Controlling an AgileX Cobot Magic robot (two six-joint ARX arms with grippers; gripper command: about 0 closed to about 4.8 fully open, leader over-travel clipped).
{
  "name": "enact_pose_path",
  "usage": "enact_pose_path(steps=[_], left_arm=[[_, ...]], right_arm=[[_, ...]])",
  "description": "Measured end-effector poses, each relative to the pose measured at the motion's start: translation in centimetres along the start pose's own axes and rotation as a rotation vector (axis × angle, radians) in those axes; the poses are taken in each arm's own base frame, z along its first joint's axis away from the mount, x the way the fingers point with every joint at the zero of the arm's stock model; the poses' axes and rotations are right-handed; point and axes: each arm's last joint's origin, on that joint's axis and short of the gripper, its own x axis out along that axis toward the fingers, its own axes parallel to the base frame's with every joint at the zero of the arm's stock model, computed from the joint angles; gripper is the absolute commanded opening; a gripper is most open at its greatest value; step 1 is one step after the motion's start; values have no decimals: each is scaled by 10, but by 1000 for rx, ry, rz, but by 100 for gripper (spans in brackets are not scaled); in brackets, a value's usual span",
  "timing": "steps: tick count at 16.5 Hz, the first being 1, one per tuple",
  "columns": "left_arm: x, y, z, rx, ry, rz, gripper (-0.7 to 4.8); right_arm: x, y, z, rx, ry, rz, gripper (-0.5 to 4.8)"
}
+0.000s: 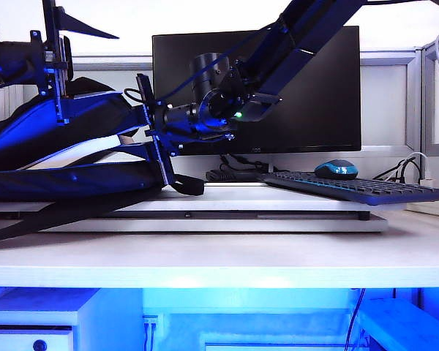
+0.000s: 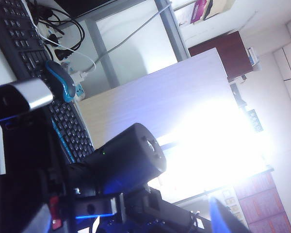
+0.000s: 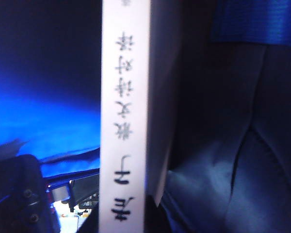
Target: Pick up the book on the desk and put it into the open backpack.
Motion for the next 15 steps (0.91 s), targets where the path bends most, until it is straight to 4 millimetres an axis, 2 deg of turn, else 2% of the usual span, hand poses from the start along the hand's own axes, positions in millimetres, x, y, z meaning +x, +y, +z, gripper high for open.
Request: enact_pose_path(steps=[1, 6, 12, 15], left_arm=[[0, 0, 0, 0, 0, 0, 436], [0, 0, 0, 23, -1, 1, 436], [-4, -18, 6, 169, -23, -45, 435], [-7, -22, 7, 194, -40, -50, 436]], right_arm=[[0, 0, 1, -9, -12, 1, 446], [-1, 9, 4, -54, -48, 32, 447], [-6, 53, 18, -208, -38, -4, 444], [-8, 60, 19, -229, -38, -4, 440]])
